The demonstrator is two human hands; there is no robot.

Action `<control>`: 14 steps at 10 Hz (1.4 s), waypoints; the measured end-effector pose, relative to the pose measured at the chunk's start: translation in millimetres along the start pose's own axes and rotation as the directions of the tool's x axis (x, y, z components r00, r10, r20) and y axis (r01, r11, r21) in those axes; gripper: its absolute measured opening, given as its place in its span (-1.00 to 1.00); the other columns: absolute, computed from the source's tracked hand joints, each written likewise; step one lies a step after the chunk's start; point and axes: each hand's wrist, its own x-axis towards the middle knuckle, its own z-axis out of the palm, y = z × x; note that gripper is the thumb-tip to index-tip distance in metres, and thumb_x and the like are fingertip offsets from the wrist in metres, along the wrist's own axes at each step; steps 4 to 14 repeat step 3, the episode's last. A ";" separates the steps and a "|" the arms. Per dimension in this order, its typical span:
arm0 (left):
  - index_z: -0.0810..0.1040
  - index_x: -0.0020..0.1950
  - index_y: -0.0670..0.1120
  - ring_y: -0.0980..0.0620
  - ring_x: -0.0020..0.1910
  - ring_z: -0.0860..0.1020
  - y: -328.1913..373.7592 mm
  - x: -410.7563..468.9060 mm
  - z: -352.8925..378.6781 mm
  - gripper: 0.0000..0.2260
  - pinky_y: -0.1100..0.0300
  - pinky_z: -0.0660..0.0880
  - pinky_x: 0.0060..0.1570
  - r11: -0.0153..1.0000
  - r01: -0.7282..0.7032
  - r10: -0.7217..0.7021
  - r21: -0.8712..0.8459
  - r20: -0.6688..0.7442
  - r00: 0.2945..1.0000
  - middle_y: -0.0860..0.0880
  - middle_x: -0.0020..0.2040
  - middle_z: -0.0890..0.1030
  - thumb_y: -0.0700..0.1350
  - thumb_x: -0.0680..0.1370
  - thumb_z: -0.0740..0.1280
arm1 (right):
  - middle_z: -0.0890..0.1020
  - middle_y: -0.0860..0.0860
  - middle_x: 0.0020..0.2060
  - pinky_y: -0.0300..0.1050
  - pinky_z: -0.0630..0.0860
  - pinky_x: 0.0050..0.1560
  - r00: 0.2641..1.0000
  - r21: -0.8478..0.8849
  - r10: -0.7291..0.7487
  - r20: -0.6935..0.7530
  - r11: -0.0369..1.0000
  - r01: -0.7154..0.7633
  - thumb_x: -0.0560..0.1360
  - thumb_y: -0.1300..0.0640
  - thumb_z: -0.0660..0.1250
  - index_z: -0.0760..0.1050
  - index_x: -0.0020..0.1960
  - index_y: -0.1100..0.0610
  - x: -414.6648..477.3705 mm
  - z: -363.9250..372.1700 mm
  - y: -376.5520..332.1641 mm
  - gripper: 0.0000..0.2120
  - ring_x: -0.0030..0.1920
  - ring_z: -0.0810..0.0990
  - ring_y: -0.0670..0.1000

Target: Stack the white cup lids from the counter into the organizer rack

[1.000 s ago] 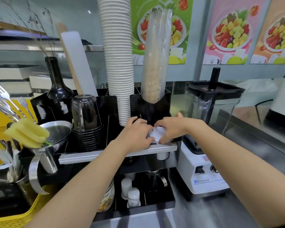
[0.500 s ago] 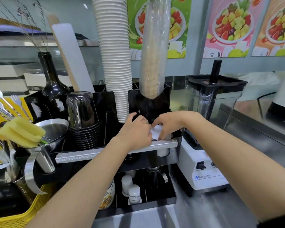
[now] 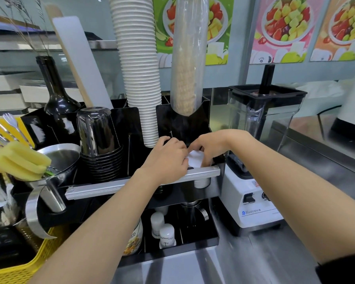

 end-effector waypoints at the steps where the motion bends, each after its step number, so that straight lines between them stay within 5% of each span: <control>1: 0.55 0.09 -0.10 -0.02 0.11 0.44 0.9 -1.8 -0.2 -0.58 0.11 0.13 0.27 0.999 0.015 -0.013 0.042 -0.057 0.998 -0.01 0.04 0.58 -0.01 0.50 -0.04 | 0.50 -0.01 0.03 -0.31 0.35 -0.19 1.000 0.023 0.009 -0.022 1.000 -0.008 0.39 0.23 0.40 0.23 0.43 0.01 -4.3 -1.8 -0.6 -0.33 -0.18 0.47 -0.15; 2: 0.53 0.13 -0.13 -0.06 0.13 0.48 3.1 -2.9 -5.4 -0.61 0.07 0.20 0.27 1.000 0.017 -0.015 0.015 -0.081 0.997 -0.05 0.05 0.61 0.02 0.50 0.04 | 0.37 -0.04 0.37 -0.18 0.27 0.24 0.998 0.073 0.006 -0.063 0.997 -0.002 0.39 0.14 0.44 0.16 0.45 0.02 -10.5 -3.8 0.9 -0.27 0.33 0.36 -0.01; 3: 0.46 0.26 -0.10 -0.06 0.27 0.41 5.4 -5.6 -21.0 -0.64 0.09 0.20 0.30 0.995 0.058 -0.071 -0.084 -0.158 0.985 -0.05 0.22 0.54 0.03 0.54 0.17 | 0.33 -0.02 0.42 -0.13 0.25 0.30 0.971 0.103 -0.014 -0.237 0.994 0.040 0.39 0.02 0.44 0.17 0.45 0.00 -32.0 -16.3 -0.1 -0.28 0.37 0.33 0.00; 14: 0.46 0.26 -0.10 -0.06 0.27 0.41 5.4 -5.6 -21.0 -0.64 0.09 0.20 0.30 0.995 0.058 -0.071 -0.084 -0.158 0.985 -0.05 0.22 0.54 0.03 0.54 0.17 | 0.33 -0.02 0.42 -0.13 0.25 0.30 0.971 0.103 -0.014 -0.237 0.994 0.040 0.39 0.02 0.44 0.17 0.45 0.00 -32.0 -16.3 -0.1 -0.28 0.37 0.33 0.00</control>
